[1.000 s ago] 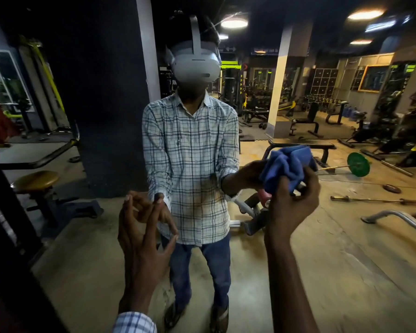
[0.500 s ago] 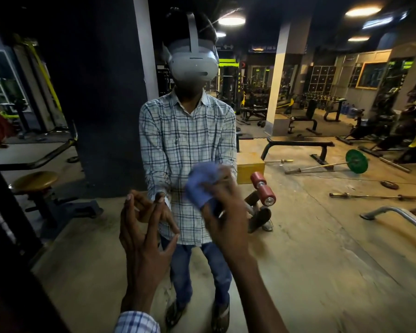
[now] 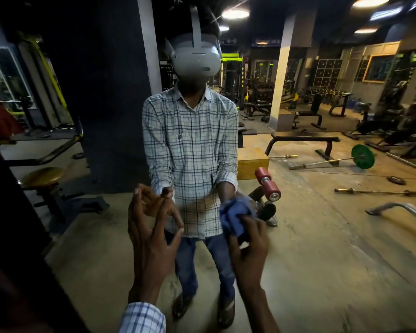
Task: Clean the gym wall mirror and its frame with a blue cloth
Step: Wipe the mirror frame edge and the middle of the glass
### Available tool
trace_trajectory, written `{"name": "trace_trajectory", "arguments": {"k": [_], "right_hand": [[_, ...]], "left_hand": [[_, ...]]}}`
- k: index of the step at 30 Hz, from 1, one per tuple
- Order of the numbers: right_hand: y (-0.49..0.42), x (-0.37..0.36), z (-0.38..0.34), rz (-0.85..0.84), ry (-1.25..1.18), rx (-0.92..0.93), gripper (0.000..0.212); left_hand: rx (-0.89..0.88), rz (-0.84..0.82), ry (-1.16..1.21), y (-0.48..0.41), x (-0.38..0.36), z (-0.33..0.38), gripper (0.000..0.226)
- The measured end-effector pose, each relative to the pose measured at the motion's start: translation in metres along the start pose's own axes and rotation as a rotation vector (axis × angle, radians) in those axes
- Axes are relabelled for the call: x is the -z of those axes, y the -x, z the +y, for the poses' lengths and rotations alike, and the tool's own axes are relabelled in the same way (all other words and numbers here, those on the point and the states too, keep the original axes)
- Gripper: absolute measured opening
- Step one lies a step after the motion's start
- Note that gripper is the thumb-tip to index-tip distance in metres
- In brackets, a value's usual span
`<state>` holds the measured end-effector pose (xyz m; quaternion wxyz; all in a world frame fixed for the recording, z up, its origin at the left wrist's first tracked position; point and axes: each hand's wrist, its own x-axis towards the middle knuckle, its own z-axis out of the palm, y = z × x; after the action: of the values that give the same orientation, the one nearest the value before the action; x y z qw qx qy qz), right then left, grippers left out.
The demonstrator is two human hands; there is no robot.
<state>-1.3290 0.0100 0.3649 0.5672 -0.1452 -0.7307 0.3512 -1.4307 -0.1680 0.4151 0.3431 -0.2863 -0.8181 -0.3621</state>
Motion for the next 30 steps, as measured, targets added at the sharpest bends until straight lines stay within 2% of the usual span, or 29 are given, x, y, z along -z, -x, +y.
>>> {"name": "trace_trajectory", "arguments": {"k": [3,4,5,8,9,10,12,14,15,16,17,20,21,22,23,25,27,28,30], "right_hand": [[-0.002,0.005,0.002,0.29,-0.104,-0.244,0.038],[0.0,-0.002,-0.004,0.317,-0.102,-0.279,0.037],[0.006,-0.011,-0.009,0.28,-0.106,-0.268,0.035],[0.024,-0.029,-0.015,-0.065,-0.018,-0.084,0.042],[0.025,-0.028,-0.013,-0.121,0.038,-0.018,0.041],[0.023,-0.024,-0.007,-0.104,0.067,0.014,0.038],[0.019,-0.015,0.002,0.105,0.017,-0.106,0.033],[0.013,-0.012,0.008,0.413,-0.143,-0.433,0.033],[0.013,-0.015,0.008,0.487,-0.187,-0.556,0.034],[0.014,-0.021,0.003,0.493,-0.186,-0.595,0.035],[0.017,-0.029,-0.004,0.442,-0.158,-0.544,0.036],[0.034,-0.046,-0.021,0.08,-0.037,-0.178,0.04],[0.036,-0.046,-0.021,0.02,-0.006,-0.102,0.039],[0.036,-0.045,-0.018,0.046,0.016,-0.089,0.037],[0.035,-0.043,-0.011,0.149,0.006,-0.16,0.034],[0.029,-0.039,-0.004,0.442,-0.147,-0.487,0.03],[0.022,-0.044,-0.007,0.595,-0.309,-0.733,0.03],[0.016,-0.051,-0.014,0.608,-0.347,-0.76,0.033],[0.005,-0.065,-0.038,0.562,-0.378,-0.659,0.04]], "left_hand": [[-0.005,0.014,-0.004,0.003,0.004,-0.01,0.096],[-0.007,0.018,-0.011,0.003,0.005,-0.014,0.095],[-0.009,0.021,-0.018,0.004,0.007,-0.017,0.095],[-0.007,0.014,-0.011,0.003,0.011,-0.022,0.096],[-0.012,0.016,-0.008,0.002,0.013,-0.023,0.097],[-0.021,0.019,-0.01,0.002,0.015,-0.026,0.098],[-0.035,0.021,-0.021,0.002,0.02,-0.034,0.1],[-0.025,0.026,-0.034,0.003,0.025,-0.044,0.1],[-0.016,0.03,-0.039,0.004,0.028,-0.048,0.099],[-0.011,0.033,-0.041,0.004,0.03,-0.052,0.098],[-0.01,0.034,-0.044,0.004,0.032,-0.056,0.097],[-0.019,0.021,-0.057,0.003,0.039,-0.063,0.099],[-0.02,0.021,-0.059,0.004,0.04,-0.066,0.099],[-0.021,0.019,-0.063,0.004,0.042,-0.07,0.097],[-0.021,0.015,-0.064,0.005,0.043,-0.073,0.096],[-0.022,0.016,-0.061,0.005,0.046,-0.079,0.097],[-0.02,0.001,-0.059,0.004,0.049,-0.084,0.1],[-0.015,-0.012,-0.059,0.004,0.05,-0.085,0.101],[0.004,-0.031,-0.063,0.005,0.05,-0.085,0.103]]}}
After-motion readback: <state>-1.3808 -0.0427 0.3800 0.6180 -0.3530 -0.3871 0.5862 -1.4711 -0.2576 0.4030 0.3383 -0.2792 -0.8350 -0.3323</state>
